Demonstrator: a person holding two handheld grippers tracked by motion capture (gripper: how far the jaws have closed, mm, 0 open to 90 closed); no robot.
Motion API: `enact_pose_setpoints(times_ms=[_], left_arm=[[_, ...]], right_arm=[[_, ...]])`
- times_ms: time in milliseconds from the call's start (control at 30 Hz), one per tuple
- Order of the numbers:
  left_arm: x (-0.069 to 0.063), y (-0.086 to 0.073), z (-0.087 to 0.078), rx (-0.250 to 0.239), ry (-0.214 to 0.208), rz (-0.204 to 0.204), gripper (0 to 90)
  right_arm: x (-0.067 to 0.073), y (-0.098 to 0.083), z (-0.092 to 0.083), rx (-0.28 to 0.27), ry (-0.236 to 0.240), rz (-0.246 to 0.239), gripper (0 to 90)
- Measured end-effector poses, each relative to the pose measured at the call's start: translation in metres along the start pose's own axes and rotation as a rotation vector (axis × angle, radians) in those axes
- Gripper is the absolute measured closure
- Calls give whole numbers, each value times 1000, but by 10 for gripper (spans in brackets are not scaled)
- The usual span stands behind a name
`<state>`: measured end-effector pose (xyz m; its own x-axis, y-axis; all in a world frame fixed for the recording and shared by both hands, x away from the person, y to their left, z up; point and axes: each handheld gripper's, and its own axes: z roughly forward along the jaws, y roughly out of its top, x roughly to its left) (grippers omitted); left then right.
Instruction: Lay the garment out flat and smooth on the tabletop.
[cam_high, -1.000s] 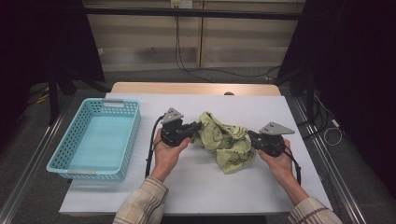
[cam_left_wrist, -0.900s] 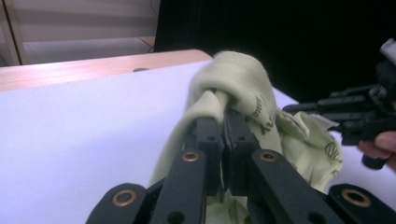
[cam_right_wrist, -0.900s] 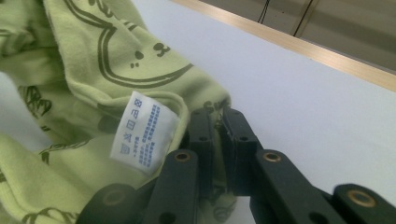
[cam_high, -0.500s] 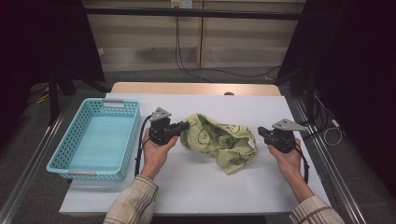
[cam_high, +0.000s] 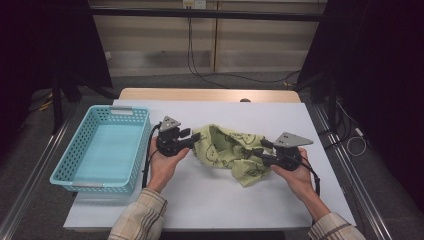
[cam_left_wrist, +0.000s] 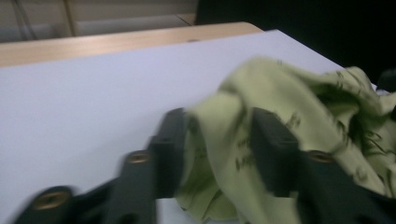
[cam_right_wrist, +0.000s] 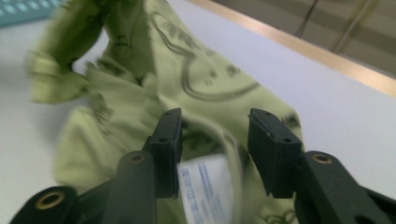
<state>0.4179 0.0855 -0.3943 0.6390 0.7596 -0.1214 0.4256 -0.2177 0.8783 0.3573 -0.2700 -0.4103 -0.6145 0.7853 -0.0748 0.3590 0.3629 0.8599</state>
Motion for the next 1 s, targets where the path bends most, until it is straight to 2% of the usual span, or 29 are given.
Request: enact_pose_setpoints(times_ms=[33, 100, 167, 200, 233, 267, 333, 400, 433, 500, 533, 567, 633, 700, 733, 800, 900, 967, 1000], left_arm=[[-4, 2, -1, -42, -5, -34, 456], [-8, 5, -5, -67, -23, -35, 445], [-16, 7, -5, -70, -65, -7, 466], [-26, 7, -3, -57, -108, 18, 514], [-26, 7, -3, -57, -108, 18, 550], [-32, 7, 0, -53, -134, 31, 550], [-44, 6, 6, -27, -204, 61, 653], [-57, 5, 16, 3, -222, 84, 685], [-62, 3, 22, 26, -239, 100, 709], [-70, -1, 35, 62, -269, 124, 676], [-72, -4, 41, 83, -269, 125, 676], [-73, -7, 47, 100, -262, 116, 608], [-75, -13, 56, 134, -257, 118, 594], [-77, -20, 63, 186, -214, 167, 512], [-78, -23, 67, 202, -196, 165, 401], [-77, -29, 74, 242, -182, 203, 366], [-80, -33, 79, 245, -180, 224, 295], [-83, -38, 84, 270, -155, 248, 302], [-82, -40, 85, 263, -160, 242, 367]], right_arm=[[-1, -2, 2, 13, -17, 5, 641], [-4, -4, 4, 24, -31, 11, 701], [-7, -5, 5, 26, -45, 19, 806], [-10, -5, 3, 22, -58, 27, 862], [-10, -5, 3, 22, -58, 27, 862], [-11, -5, 2, 15, -61, 31, 870], [-14, -3, -2, -4, -84, 41, 875], [-16, -3, -4, -9, -92, 44, 875], [-19, -4, -6, -13, -103, 62, 875], [-22, -5, -8, -15, -117, 70, 876], [-22, -5, -8, -15, -117, 70, 876], [-26, -6, -12, -19, -130, 75, 875], [-28, -7, -14, -21, -135, 77, 876], [-33, -9, -16, -22, -153, 85, 875], [-37, -12, -17, -12, -171, 100, 876], [-40, -15, -16, -2, -170, 100, 876], [-39, -17, -15, 6, -167, 102, 875], [-38, -17, -13, 8, -161, 87, 874], [-37, -17, -12, 9, -157, 86, 874]])
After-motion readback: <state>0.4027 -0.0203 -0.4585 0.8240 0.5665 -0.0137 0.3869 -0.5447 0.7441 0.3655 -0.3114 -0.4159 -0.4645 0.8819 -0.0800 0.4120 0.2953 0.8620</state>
